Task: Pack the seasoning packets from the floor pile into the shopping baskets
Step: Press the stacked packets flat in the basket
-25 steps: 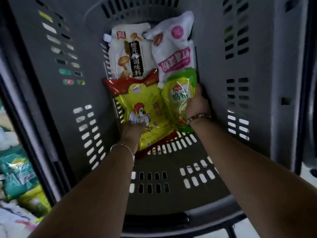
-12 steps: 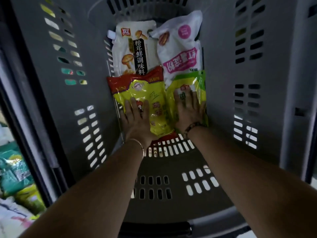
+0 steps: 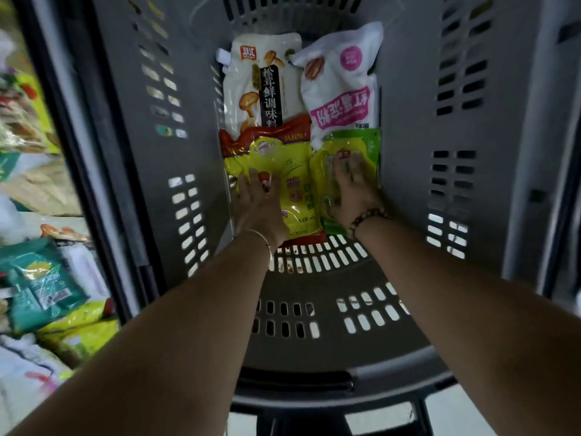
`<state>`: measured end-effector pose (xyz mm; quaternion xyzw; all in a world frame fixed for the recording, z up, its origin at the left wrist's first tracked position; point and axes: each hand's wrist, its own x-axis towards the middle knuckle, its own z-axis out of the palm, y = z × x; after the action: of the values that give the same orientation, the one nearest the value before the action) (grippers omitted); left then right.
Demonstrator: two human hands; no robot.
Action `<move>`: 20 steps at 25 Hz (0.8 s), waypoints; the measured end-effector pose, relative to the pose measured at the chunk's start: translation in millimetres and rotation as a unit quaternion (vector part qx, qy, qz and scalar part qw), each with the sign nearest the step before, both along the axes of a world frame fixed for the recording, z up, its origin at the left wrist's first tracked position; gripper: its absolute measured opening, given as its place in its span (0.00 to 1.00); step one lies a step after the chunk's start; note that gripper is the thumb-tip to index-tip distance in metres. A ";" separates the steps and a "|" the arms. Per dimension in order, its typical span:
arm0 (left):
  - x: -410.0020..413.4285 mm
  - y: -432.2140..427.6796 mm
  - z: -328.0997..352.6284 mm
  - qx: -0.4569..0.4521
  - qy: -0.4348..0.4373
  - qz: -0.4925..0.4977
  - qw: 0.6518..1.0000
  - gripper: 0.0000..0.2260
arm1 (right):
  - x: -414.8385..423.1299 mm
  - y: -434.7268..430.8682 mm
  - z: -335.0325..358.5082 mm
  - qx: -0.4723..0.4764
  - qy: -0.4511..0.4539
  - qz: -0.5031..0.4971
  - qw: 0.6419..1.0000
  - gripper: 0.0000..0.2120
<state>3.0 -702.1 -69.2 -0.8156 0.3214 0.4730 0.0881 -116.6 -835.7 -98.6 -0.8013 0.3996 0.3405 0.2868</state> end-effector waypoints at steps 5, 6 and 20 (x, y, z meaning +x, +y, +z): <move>7.2 -16.0 96.8 -0.174 0.000 0.146 0.974 0.41 | 18.7 6.2 84.7 -0.023 -0.039 -0.060 0.997 0.44; 10.3 -14.4 120.5 -0.206 -0.002 0.163 0.965 0.41 | 25.2 8.7 106.4 -0.031 -0.061 -0.069 0.995 0.43; 79.7 232.5 268.8 -0.259 -0.150 0.316 0.900 0.33 | 178.3 203.7 284.2 -0.040 -0.291 0.151 0.944 0.30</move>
<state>82.8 -469.6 199.6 -0.9297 0.1411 0.2480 -0.2330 61.6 -632.0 185.6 -0.9273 0.1861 0.1156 0.3035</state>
